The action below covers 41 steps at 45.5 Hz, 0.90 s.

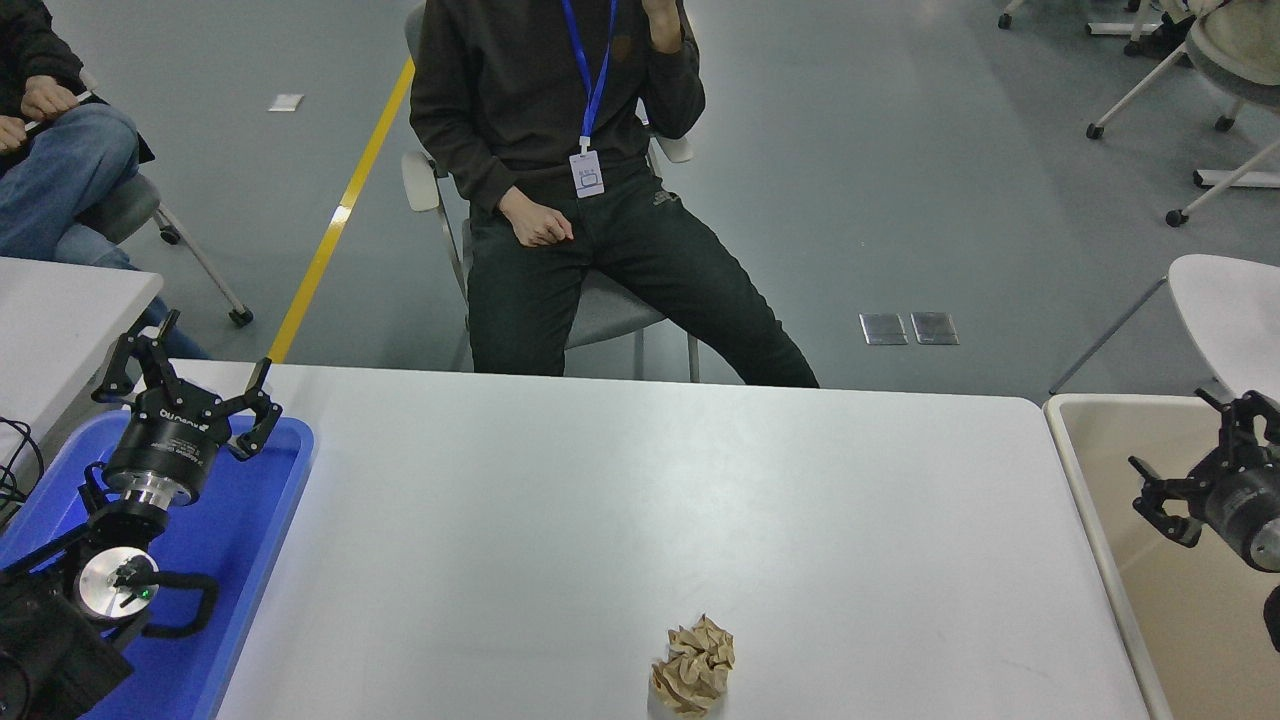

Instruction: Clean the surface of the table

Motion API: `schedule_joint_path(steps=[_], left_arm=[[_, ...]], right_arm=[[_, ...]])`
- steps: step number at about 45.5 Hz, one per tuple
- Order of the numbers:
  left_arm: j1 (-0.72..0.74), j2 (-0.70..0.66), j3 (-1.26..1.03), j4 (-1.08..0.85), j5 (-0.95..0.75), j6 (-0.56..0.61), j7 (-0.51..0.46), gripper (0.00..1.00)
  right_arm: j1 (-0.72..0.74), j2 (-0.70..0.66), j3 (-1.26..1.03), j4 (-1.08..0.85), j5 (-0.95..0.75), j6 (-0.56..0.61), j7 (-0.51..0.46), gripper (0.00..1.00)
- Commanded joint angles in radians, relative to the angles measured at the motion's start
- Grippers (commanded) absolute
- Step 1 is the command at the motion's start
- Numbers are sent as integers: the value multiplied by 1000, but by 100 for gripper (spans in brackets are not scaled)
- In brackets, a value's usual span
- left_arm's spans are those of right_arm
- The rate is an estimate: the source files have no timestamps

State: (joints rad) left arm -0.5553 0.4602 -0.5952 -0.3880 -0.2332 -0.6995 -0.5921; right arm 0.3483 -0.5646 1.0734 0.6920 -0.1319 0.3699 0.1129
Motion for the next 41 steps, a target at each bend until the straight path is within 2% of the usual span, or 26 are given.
schedule_joint_path(steps=[1,14,18,23,41], left_arm=[[0,0,0,0,0,0,0,100],[0,0,0,0,0,0,0,100],[0,0,0,0,0,0,0,100],[0,0,0,0,0,0,0,100],[0,0,0,0,0,0,0,100]], right_arm=[[-48,63,48,132,-12,50,63,98],[-32,173,48,126,-254,35,304,98],[-29,195,45,116,-288,-2,346,98],[-14,210,33,87,-290,-48,381,98],[-2,261,22,66,-290,-51,387,98]])
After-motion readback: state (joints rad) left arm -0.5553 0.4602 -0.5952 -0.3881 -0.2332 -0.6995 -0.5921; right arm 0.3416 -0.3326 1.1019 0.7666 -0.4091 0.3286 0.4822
